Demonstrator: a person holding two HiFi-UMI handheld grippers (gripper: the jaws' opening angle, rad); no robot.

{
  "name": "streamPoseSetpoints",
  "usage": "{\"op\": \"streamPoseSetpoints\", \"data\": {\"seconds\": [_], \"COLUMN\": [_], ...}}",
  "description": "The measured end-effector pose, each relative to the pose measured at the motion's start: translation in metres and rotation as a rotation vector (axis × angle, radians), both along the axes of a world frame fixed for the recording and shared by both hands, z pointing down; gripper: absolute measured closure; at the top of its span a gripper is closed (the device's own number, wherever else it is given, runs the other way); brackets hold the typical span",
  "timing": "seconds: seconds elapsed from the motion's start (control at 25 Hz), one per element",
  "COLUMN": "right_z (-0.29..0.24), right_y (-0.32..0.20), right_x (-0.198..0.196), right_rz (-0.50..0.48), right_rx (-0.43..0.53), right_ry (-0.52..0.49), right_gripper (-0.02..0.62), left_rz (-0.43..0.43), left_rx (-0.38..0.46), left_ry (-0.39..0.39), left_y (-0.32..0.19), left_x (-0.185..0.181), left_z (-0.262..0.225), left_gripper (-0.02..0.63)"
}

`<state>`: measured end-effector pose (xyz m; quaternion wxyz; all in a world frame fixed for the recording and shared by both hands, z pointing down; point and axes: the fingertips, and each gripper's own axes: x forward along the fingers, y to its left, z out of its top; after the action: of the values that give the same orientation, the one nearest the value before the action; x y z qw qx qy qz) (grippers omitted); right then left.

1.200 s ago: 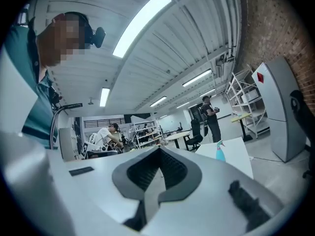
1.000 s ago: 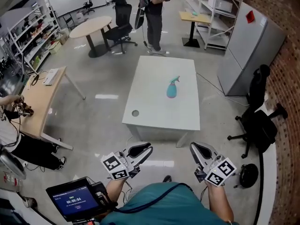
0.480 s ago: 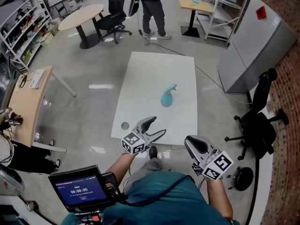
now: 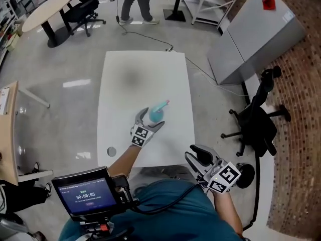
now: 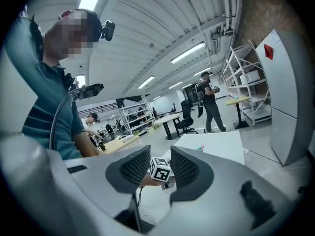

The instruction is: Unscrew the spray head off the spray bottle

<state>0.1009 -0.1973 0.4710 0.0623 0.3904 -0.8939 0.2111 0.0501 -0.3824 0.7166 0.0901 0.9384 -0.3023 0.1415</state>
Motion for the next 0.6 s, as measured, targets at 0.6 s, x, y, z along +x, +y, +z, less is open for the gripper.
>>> {"op": "streamPoseSetpoints", "data": {"seconds": [0.6], "right_z": [0.057], "right_y": [-0.067], "right_x": [0.007], "right_rz": [-0.08], "right_rx": [-0.153], "right_ry": [0.028], "right_gripper": [0.472], "left_rz": [0.043], "left_rx": [-0.035], "left_ry": [-0.113], "left_y": [-0.02], "left_x": [0.044], "left_z": [0.052], "left_gripper": [0.195]}}
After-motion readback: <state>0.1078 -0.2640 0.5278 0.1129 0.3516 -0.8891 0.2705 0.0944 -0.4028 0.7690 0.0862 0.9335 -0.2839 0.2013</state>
